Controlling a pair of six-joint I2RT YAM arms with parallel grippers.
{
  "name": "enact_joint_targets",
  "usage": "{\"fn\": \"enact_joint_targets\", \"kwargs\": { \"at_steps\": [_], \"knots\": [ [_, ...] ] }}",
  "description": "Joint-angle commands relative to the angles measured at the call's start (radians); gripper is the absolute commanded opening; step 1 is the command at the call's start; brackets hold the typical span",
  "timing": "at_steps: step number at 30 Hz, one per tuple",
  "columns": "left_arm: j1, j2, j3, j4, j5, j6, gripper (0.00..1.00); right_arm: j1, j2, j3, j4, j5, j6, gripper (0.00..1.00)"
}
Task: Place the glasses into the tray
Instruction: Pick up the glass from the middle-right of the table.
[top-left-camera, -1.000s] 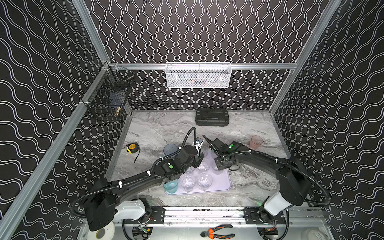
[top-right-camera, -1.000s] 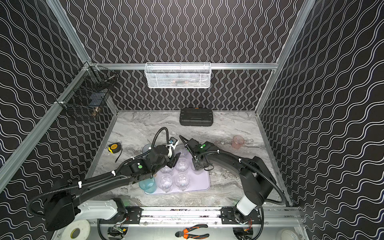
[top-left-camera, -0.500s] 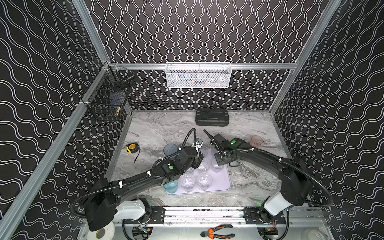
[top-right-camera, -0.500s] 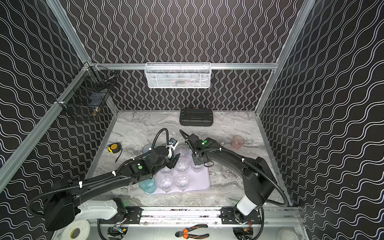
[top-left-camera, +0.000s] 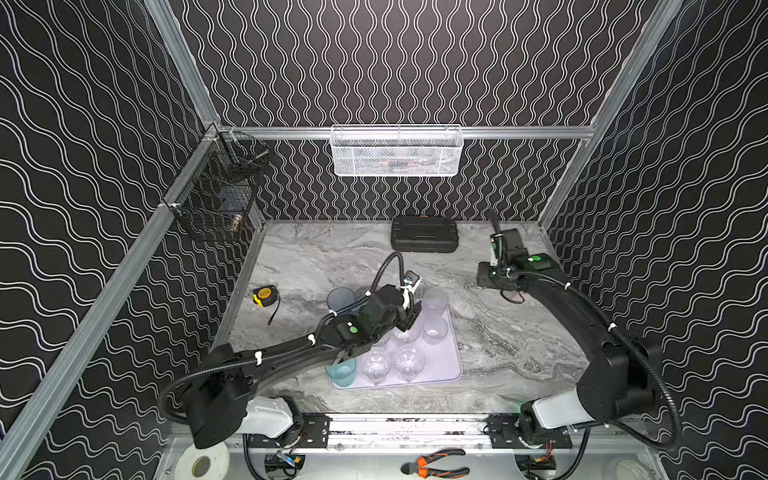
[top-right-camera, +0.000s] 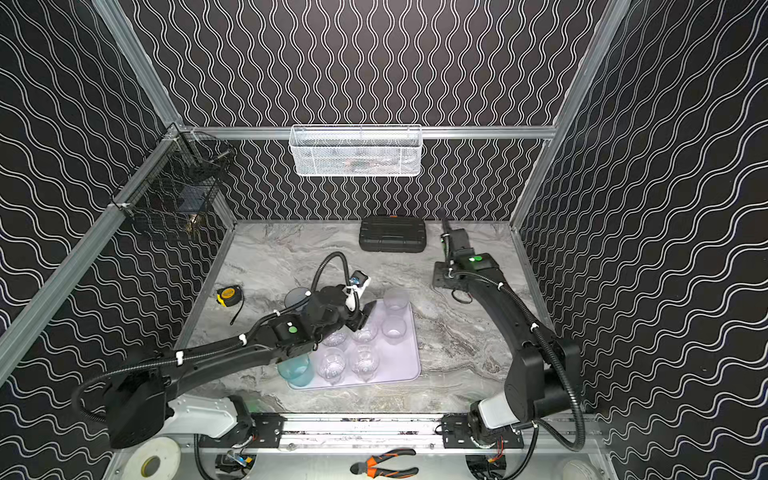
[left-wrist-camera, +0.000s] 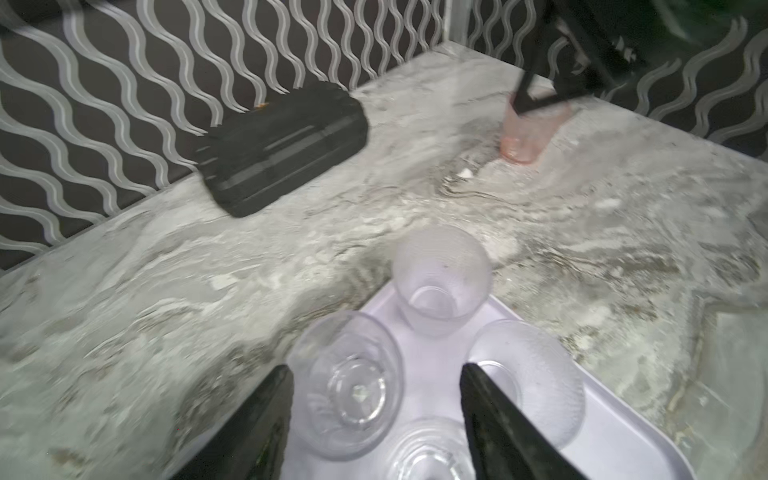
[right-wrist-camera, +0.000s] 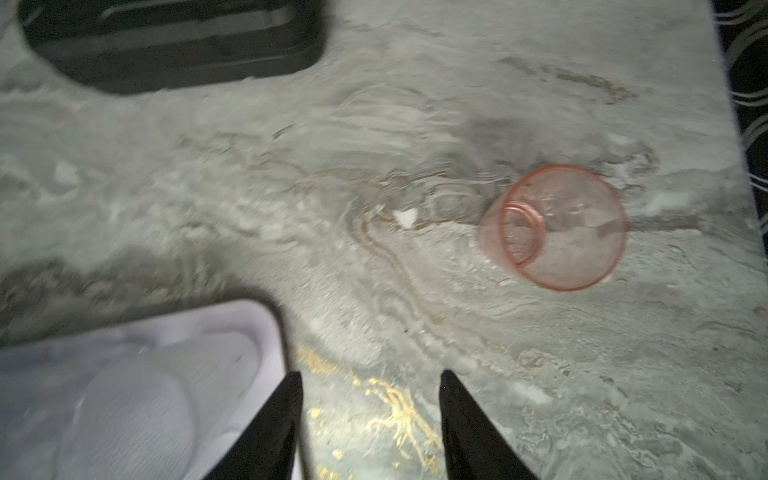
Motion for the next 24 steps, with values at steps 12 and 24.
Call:
{"fn": "enact_joint_targets", "kwargs": {
  "at_steps": [12,24],
  "knots": [
    [-0.027,0.163,0.109,-0.021,0.108,0.125,0.69,-0.337,0.093,-0.125,0.272,-0.074,0.161,0.55],
    [-0.026,0.188,0.125,-0.049,0.090,0.133,0.69,-0.359,0.187,-0.160,0.330,-0.156,0.193,0.39]
  ]
}}
